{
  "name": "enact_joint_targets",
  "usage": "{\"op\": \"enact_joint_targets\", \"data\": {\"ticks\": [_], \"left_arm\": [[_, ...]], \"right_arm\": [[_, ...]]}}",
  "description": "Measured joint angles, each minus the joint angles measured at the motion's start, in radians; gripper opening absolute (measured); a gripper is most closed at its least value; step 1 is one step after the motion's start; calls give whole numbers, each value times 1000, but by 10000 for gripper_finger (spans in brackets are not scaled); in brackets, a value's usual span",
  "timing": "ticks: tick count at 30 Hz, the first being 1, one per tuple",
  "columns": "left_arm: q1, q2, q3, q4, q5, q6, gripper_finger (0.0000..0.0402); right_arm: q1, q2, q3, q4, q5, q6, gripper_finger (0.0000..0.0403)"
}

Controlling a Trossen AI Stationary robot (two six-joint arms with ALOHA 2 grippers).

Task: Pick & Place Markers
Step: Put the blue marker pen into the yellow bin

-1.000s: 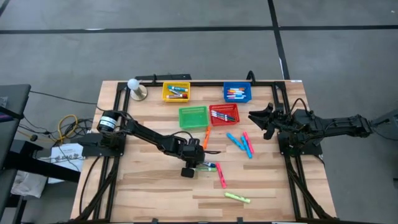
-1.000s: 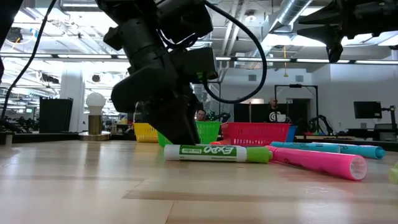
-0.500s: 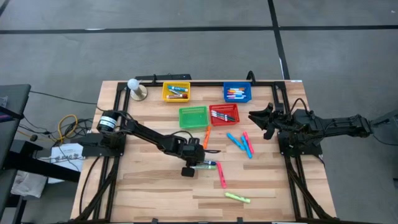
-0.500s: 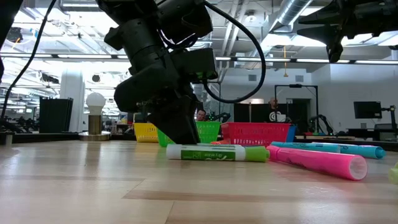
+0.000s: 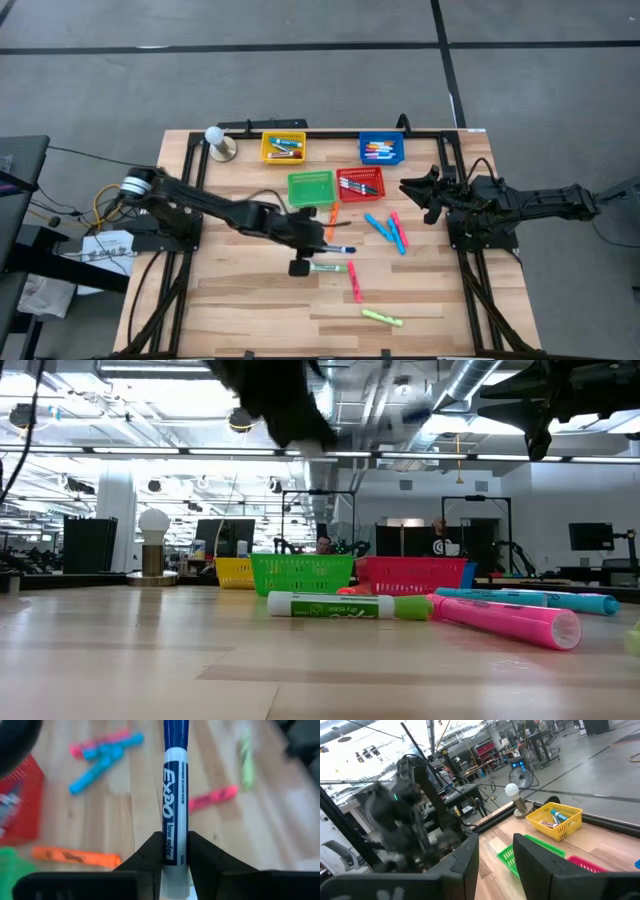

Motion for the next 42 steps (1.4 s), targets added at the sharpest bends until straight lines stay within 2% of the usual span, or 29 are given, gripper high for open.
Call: {"op": "enact_joint_targets", "data": {"ticks": [8,14,19,25,33,42], "left_arm": [[28,-252,1,-18,-181,-8,73],[87,-420,1,-58,-328,97,74],[170,-504,1,-71,-380,195,75],[303,-524,1,-107,-385,330,74],[505,-480,1,-110,-378,517,75],[736,-391,1,-109,-236,618,75]], "right_arm": [[0,0,0,3,0,0,111],[-1,0,1,8,2,0,111],[-1,0,1,8,2,0,111],[-1,0,1,8,4,0,111],[-1,0,1,9,5,0,111],[-1,0,1,9,4,0,111]]}}
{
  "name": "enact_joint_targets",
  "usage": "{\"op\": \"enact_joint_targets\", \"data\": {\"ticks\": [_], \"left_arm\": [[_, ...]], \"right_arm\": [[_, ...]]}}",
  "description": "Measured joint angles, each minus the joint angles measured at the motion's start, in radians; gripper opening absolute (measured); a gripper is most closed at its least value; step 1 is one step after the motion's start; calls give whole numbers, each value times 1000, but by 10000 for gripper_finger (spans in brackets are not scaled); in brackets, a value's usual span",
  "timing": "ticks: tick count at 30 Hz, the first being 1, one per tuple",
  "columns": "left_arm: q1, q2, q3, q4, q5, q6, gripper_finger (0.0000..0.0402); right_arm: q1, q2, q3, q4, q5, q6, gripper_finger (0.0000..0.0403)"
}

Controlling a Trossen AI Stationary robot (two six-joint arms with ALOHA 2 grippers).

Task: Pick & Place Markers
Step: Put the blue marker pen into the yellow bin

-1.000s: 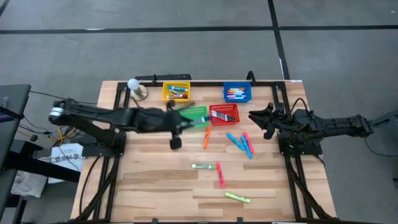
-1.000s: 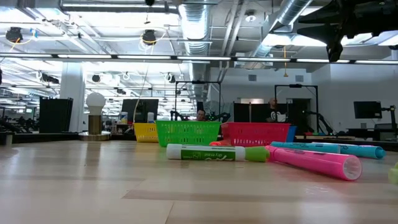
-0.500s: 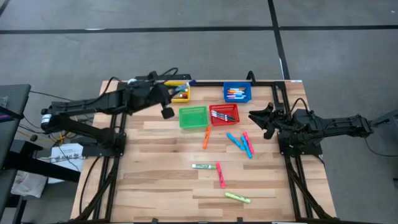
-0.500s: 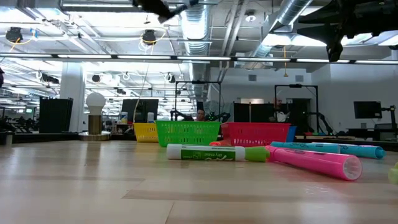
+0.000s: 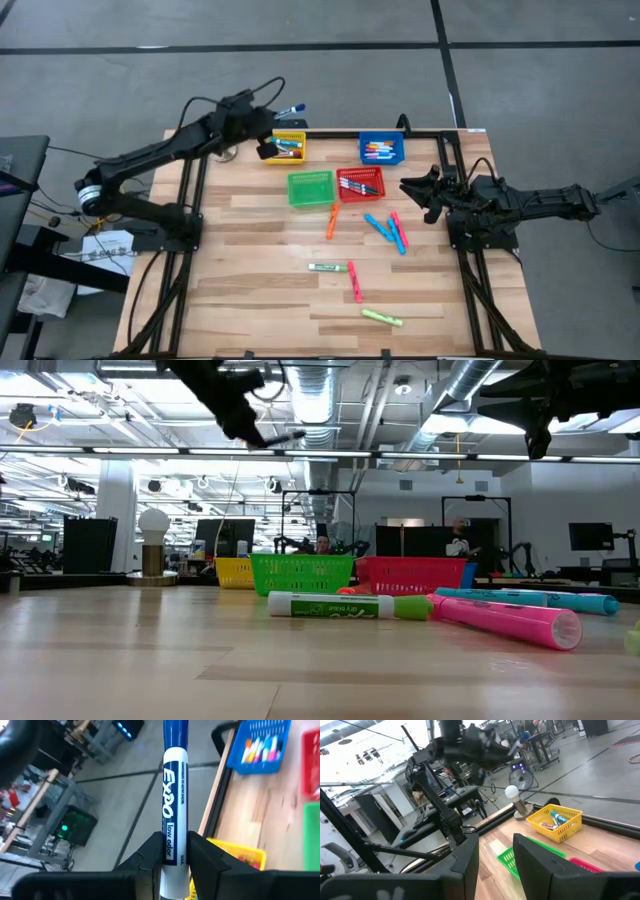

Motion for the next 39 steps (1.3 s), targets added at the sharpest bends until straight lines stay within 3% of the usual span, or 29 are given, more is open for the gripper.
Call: {"op": "enact_joint_targets", "data": {"ticks": [9,17,39], "left_arm": [[149,149,0,1,200,31,76],[225,281,0,0,297,30,76],[253,462,0,-125,335,30,80]], "right_arm": [[0,0,0,-1,0,0,111],[0,0,0,-1,0,0,111],[0,0,0,-1,-1,0,111]]}}
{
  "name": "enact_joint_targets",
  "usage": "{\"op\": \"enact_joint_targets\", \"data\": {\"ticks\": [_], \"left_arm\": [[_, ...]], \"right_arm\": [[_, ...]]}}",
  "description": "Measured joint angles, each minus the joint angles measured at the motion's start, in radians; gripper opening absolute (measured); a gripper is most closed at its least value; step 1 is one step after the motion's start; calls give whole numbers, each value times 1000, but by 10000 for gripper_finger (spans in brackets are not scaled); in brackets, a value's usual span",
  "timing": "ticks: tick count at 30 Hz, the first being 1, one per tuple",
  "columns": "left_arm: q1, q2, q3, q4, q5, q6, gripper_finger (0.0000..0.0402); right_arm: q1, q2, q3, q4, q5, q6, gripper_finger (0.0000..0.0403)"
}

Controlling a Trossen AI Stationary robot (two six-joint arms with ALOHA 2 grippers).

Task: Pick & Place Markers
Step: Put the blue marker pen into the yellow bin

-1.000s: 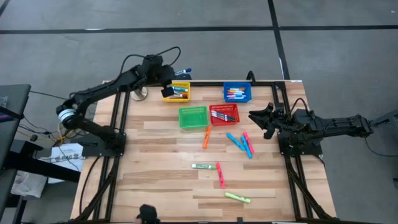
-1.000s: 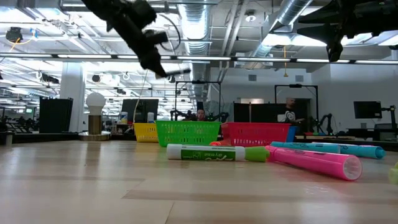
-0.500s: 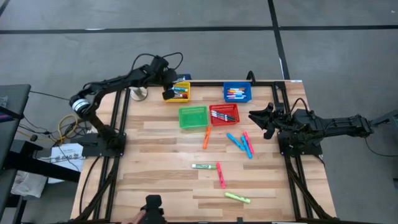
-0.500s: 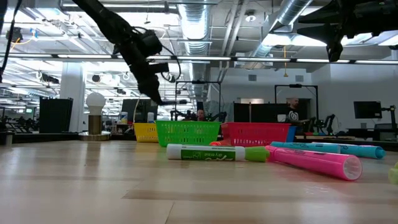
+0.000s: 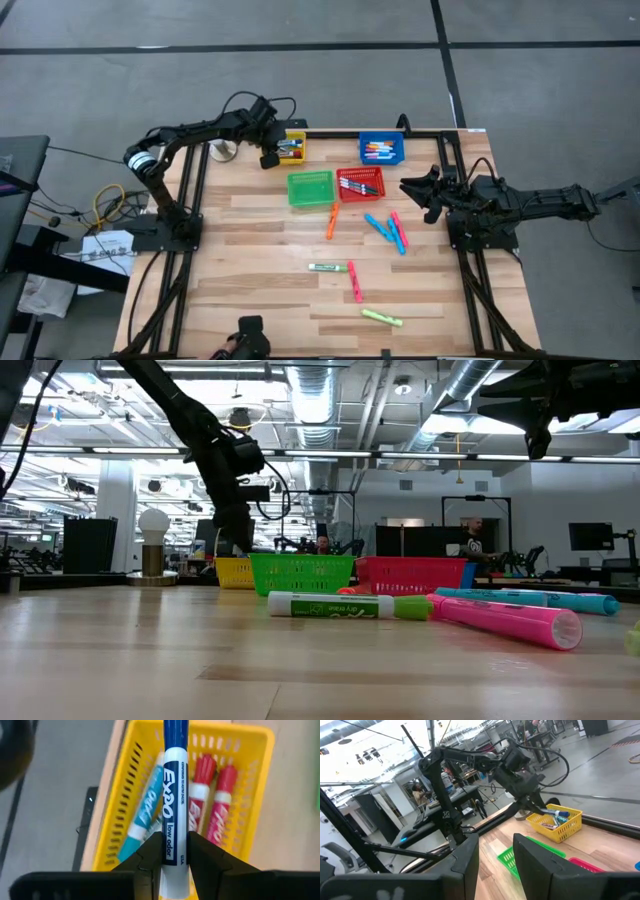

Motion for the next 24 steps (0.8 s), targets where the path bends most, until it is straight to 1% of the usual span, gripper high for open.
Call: {"op": "enact_joint_targets", "data": {"ticks": [4,20,24], "left_arm": [[0,0,0,-24,0,0,80],[5,0,0,-33,19,11,80],[4,8,0,-34,42,11,80]], "right_arm": [[0,0,0,0,0,0,111],[0,0,0,0,0,0,111],[0,0,-1,0,0,0,111]]}}
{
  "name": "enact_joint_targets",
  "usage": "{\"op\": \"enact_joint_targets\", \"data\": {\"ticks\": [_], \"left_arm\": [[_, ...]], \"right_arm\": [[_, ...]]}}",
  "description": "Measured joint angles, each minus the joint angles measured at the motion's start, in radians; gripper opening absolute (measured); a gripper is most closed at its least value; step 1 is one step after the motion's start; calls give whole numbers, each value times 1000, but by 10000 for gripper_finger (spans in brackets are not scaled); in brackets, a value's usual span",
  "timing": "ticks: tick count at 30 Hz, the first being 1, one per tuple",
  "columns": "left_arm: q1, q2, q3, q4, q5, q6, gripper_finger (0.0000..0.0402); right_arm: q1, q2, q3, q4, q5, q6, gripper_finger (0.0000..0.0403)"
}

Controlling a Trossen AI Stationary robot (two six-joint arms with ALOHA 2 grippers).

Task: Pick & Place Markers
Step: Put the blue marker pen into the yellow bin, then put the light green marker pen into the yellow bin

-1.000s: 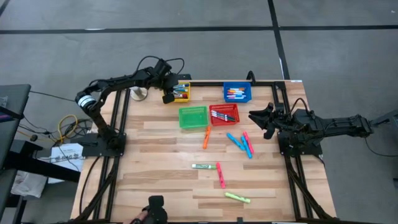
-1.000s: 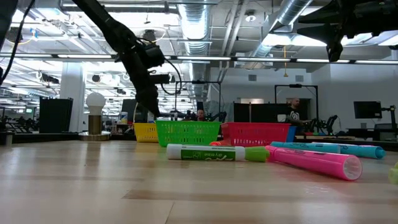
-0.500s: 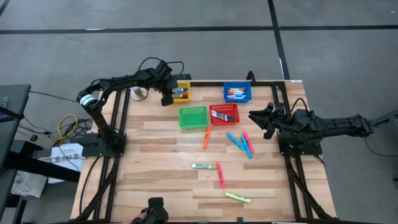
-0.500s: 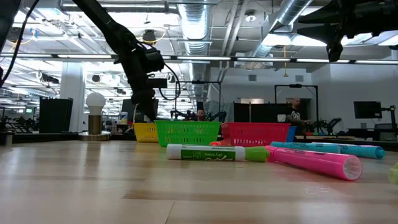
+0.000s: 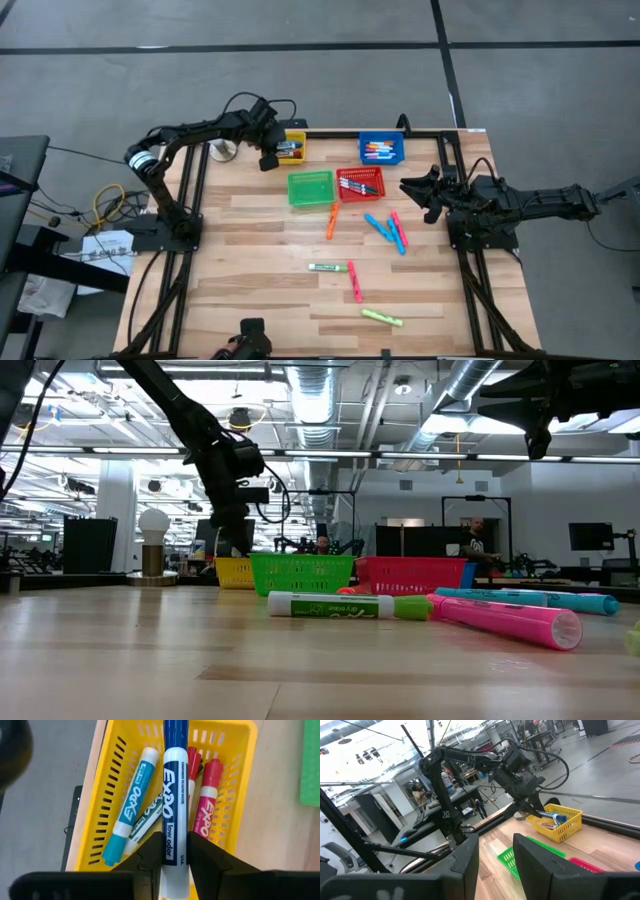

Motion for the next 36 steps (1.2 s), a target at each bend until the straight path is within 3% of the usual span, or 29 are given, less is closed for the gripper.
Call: {"op": "enact_joint_targets", "data": {"ticks": [16,27,36], "left_arm": [[-5,78,0,10,-8,-23,84],[-5,77,0,25,-8,-23,149],[-31,-89,-1,32,-48,-40,189]], "right_arm": [[0,0,0,0,0,0,111],[0,0,0,0,0,0,111],[0,0,0,0,0,0,111]]}}
